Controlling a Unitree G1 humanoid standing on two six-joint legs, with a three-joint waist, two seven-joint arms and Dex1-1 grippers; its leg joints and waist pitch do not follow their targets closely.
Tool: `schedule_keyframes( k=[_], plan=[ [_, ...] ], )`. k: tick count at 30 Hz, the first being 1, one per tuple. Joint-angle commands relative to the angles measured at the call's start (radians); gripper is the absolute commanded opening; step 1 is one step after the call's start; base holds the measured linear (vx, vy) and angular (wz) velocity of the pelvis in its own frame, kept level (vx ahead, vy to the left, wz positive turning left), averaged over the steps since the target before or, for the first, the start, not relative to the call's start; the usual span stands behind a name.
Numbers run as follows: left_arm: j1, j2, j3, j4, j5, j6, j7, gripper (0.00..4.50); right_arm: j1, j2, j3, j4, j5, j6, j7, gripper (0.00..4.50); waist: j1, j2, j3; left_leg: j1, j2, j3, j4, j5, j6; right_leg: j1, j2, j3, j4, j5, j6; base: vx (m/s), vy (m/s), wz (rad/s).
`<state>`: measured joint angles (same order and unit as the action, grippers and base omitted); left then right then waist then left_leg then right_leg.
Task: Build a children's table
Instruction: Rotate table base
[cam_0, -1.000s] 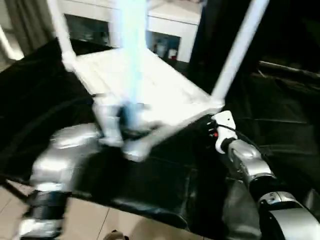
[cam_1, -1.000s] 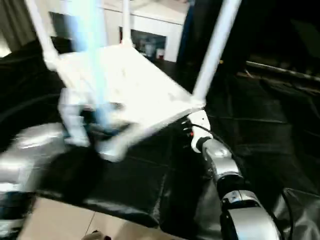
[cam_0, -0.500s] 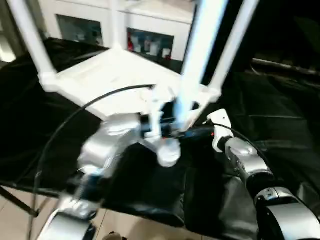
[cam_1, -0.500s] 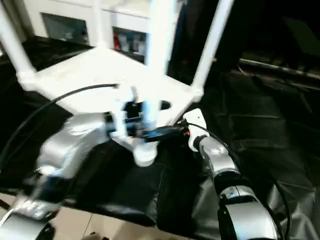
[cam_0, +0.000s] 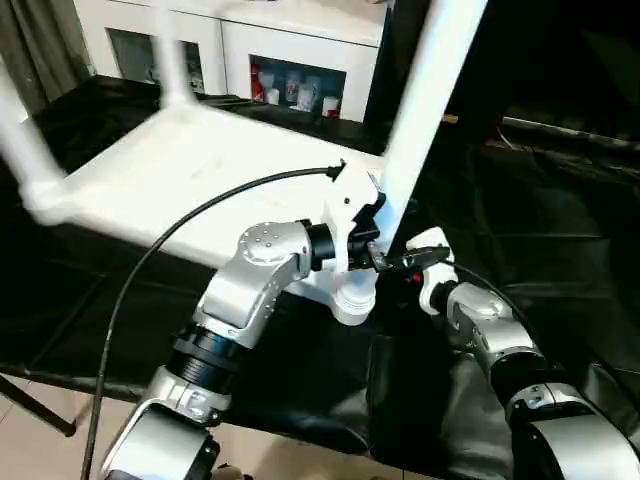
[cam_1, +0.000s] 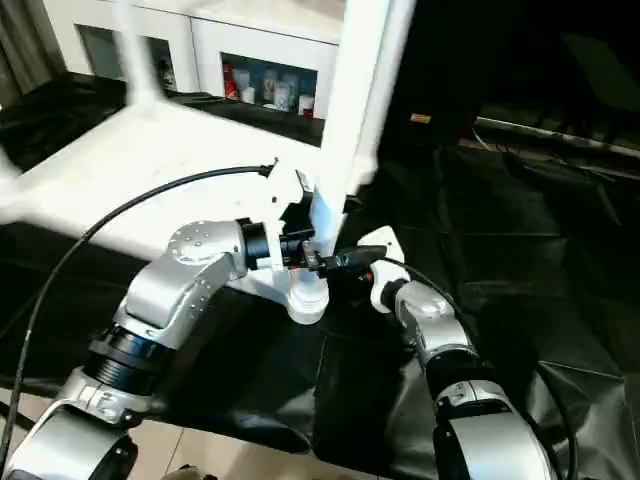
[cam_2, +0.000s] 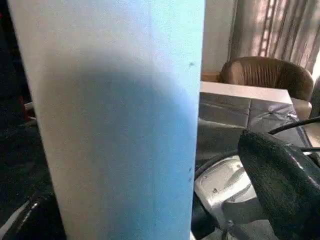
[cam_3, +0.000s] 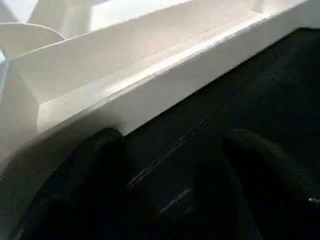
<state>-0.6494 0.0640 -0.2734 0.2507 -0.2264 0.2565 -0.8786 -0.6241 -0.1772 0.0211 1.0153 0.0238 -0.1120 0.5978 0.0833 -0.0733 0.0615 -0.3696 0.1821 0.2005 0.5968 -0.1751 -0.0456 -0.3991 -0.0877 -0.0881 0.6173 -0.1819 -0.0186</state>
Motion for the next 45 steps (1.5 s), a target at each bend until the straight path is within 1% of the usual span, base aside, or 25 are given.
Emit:
schedule_keyframes(
  k=[1,2,5,6,8,12,14,16,17,19,20,22,24,25,27,29,30,31,32,33,36,37,38,41,45],
  plan=[
    [-0.031,-0.047,-0.074,0.025,0.022,-0.013,0.000,4.44,-0.040,0.060,0.050,-0.015,-0.022,-0.028,0.013,3.78,0.006,0.007,-0.072,0.014,0.059,-0.029,-0.072,-0.214,0.016,0.052,-0.076,0.058,-0.069,-0.161,-0.232,0.000,0.000,0.00],
    [-0.035,-0.045,-0.067,0.039,0.033,-0.024,0.010,4.44,-0.047,0.053,0.044,-0.003,-0.034,-0.025,-0.030,3.78,0.006,0.005,-0.071,0.014,0.059,-0.028,-0.072,-0.209,0.016,0.052,-0.076,0.058,-0.069,-0.157,-0.234,0.000,0.000,0.00],
    [-0.045,-0.030,-0.053,0.074,0.063,-0.049,0.033,4.44,-0.061,0.039,0.026,0.015,-0.046,-0.039,-0.105,3.78,0.006,0.008,-0.070,0.015,0.058,-0.029,-0.073,-0.219,0.010,0.051,-0.077,0.058,-0.071,-0.177,-0.228,0.000,0.000,0.00],
    [-0.050,-0.002,-0.050,0.102,0.096,-0.074,0.045,4.44,-0.072,0.023,0.007,0.025,-0.044,-0.045,-0.150,3.78,0.006,0.005,-0.071,0.015,0.058,-0.029,-0.073,-0.217,0.009,0.052,-0.078,0.058,-0.071,-0.177,-0.225,0.000,0.000,0.00],
    [-0.045,0.059,-0.057,0.133,0.137,-0.103,0.024,4.44,-0.086,-0.003,-0.033,0.032,-0.022,-0.051,-0.183,3.78,0.006,0.008,-0.072,0.017,0.057,-0.029,-0.073,-0.219,0.010,0.048,-0.076,0.058,-0.070,-0.177,-0.212,0.000,0.000,0.00],
    [-0.015,0.114,-0.061,0.116,0.136,-0.097,-0.034,4.44,-0.096,-0.031,-0.075,0.030,0.010,-0.051,-0.158,3.78,0.013,0.014,-0.073,0.017,0.057,-0.026,-0.070,-0.189,0.015,0.049,-0.076,0.059,-0.061,-0.122,-0.227,0.000,0.000,0.00],
    [0.039,0.174,-0.050,0.068,0.092,-0.092,-0.133,4.44,-0.094,-0.075,-0.103,0.015,0.042,-0.052,-0.092,3.78,0.015,0.021,-0.076,0.019,0.058,-0.025,-0.069,-0.173,0.021,0.051,-0.075,0.059,-0.055,-0.076,-0.241,0.000,0.000,0.00],
    [0.060,0.194,-0.045,0.048,0.072,-0.098,-0.171,4.44,-0.086,-0.094,-0.105,0.004,0.052,-0.050,-0.050,3.78,0.016,0.021,-0.075,0.016,0.058,-0.023,-0.069,-0.166,0.027,0.051,-0.072,0.058,-0.052,-0.051,-0.256,0.000,0.000,0.00],
    [0.063,0.207,-0.045,0.050,0.069,-0.078,-0.181,4.44,-0.078,-0.106,-0.100,-0.003,0.055,-0.050,-0.022,3.78,0.018,0.025,-0.073,0.021,0.057,-0.021,-0.070,-0.181,0.027,0.048,-0.071,0.058,-0.055,-0.059,-0.261,0.000,0.000,0.00],
    [0.059,0.246,-0.061,0.082,0.077,-0.067,-0.226,4.44,-0.058,-0.136,-0.080,-0.019,0.047,-0.052,0.036,3.78,0.019,0.023,-0.071,0.019,0.058,-0.022,-0.071,-0.203,0.022,0.050,-0.072,0.058,-0.058,-0.085,-0.259,0.000,0.000,0.00],
    [0.055,0.262,-0.070,0.096,0.081,-0.072,-0.250,4.44,-0.052,-0.144,-0.073,-0.023,0.044,-0.053,0.051,3.78,0.020,0.022,-0.068,0.019,0.057,-0.024,-0.074,-0.231,0.013,0.050,-0.075,0.058,-0.066,-0.138,-0.249,0.000,0.000,0.00],
    [0.043,0.285,-0.087,0.141,0.115,-0.119,-0.269,4.18,-0.044,-0.156,-0.065,-0.028,0.035,-0.060,0.074,3.78,0.021,0.025,-0.067,0.021,0.056,-0.026,-0.076,-0.256,0.000,0.049,-0.075,0.059,-0.070,-0.186,-0.235,0.000,0.000,0.00],
    [0.019,0.300,-0.104,0.205,0.158,-0.156,-0.276,4.07,-0.035,-0.167,-0.055,-0.039,0.035,-0.054,0.117,3.78,0.020,0.025,-0.067,0.021,0.056,-0.027,-0.077,-0.261,-0.007,0.049,-0.073,0.059,-0.072,-0.194,-0.225,0.000,0.000,0.00],
    [-0.001,0.300,-0.108,0.248,0.174,-0.179,-0.279,4.07,-0.021,-0.175,-0.040,-0.062,0.035,-0.049,0.165,3.78,0.021,0.026,-0.070,0.020,0.055,-0.027,-0.075,-0.258,-0.004,0.051,-0.073,0.059,-0.070,-0.187,-0.223,0.000,0.000,0.00],
    [-0.026,0.298,-0.112,0.299,0.190,-0.205,-0.284,3.79,0.000,-0.186,-0.018,-0.100,0.038,-0.038,0.232,3.78,0.024,0.025,-0.071,0.017,0.057,-0.027,-0.073,-0.229,0.004,0.053,-0.074,0.059,-0.065,-0.151,-0.223,0.000,0.000,0.00],
    [-0.058,0.294,-0.116,0.356,0.203,-0.230,-0.294,3.66,0.030,-0.201,0.009,-0.162,0.048,-0.015,0.319,3.78,0.029,0.031,-0.073,0.017,0.058,-0.026,-0.071,-0.210,0.016,0.054,-0.071,0.058,-0.062,-0.107,-0.235,0.000,0.000,0.00],
    [-0.071,0.293,-0.120,0.378,0.207,-0.238,-0.299,3.61,0.043,-0.209,0.019,-0.189,0.053,-0.006,0.353,3.78,0.034,0.029,-0.074,0.015,0.059,-0.025,-0.069,-0.193,0.032,0.055,-0.070,0.056,-0.057,-0.064,-0.253,0.000,0.000,0.00],
    [-0.073,0.293,-0.121,0.382,0.209,-0.240,-0.299,3.51,0.045,-0.211,0.021,-0.194,0.054,-0.005,0.358,3.78,0.034,0.029,-0.074,0.015,0.059,-0.025,-0.069,-0.193,0.032,0.055,-0.070,0.056,-0.057,-0.064,-0.253,0.000,0.000,0.00],
    [-0.099,0.292,-0.125,0.435,0.222,-0.268,-0.299,3.51,0.074,-0.233,0.040,-0.261,0.072,0.024,0.426,3.78,0.036,0.033,-0.075,0.016,0.060,-0.025,-0.067,-0.192,0.039,0.056,-0.073,0.055,-0.055,-0.045,-0.270,0.000,0.000,0.00],
    [-0.107,0.291,-0.126,0.455,0.226,-0.278,-0.299,3.28,0.085,-0.241,0.046,-0.287,0.082,0.038,0.451,3.78,0.037,0.030,-0.074,0.015,0.058,-0.024,-0.067,-0.196,0.046,0.057,-0.071,0.056,-0.058,-0.048,-0.268,0.000,0.000,0.00],
    [-0.141,0.288,-0.121,0.532,0.243,-0.323,-0.299,3.12,0.128,-0.278,0.068,-0.392,0.117,0.097,0.540,3.78,0.044,0.030,-0.071,0.014,0.057,-0.026,-0.067,-0.210,0.061,0.060,-0.073,0.056,-0.064,-0.086,-0.252,0.000,0.000,0.00],
    [-0.151,0.285,-0.117,0.557,0.248,-0.336,-0.303,3.12,0.145,-0.293,0.077,-0.432,0.126,0.119,0.568,3.78,0.046,0.031,-0.074,0.016,0.060,-0.027,-0.066,-0.213,0.057,0.058,-0.077,0.055,-0.063,-0.098,-0.252,0.000,0.000,0.00],
    [-0.161,0.284,-0.117,0.585,0.251,-0.342,-0.315,2.85,0.168,-0.310,0.087,-0.479,0.131,0.148,0.597,3.78,0.050,0.033,-0.069,0.017,0.060,-0.026,-0.068,-0.225,0.052,0.056,-0.076,0.055,-0.073,-0.142,-0.241,0.000,0.000,0.00],
    [-0.181,0.277,-0.119,0.653,0.264,-0.373,-0.328,2.65,0.211,-0.334,0.101,-0.572,0.142,0.207,0.638,3.78,0.056,0.034,-0.070,0.016,0.061,-0.029,-0.070,-0.237,0.046,0.055,-0.079,0.055,-0.074,-0.165,-0.233,0.000,0.000,0.00],
    [-0.206,0.271,-0.125,0.720,0.283,-0.408,-0.328,2.32,0.228,-0.347,0.108,-0.621,0.150,0.238,0.639,3.78,0.061,0.035,-0.072,0.018,0.063,-0.031,-0.071,-0.241,0.032,0.053,-0.083,0.055,-0.075,-0.183,-0.233,0.000,0.000,0.00]
  ],
)
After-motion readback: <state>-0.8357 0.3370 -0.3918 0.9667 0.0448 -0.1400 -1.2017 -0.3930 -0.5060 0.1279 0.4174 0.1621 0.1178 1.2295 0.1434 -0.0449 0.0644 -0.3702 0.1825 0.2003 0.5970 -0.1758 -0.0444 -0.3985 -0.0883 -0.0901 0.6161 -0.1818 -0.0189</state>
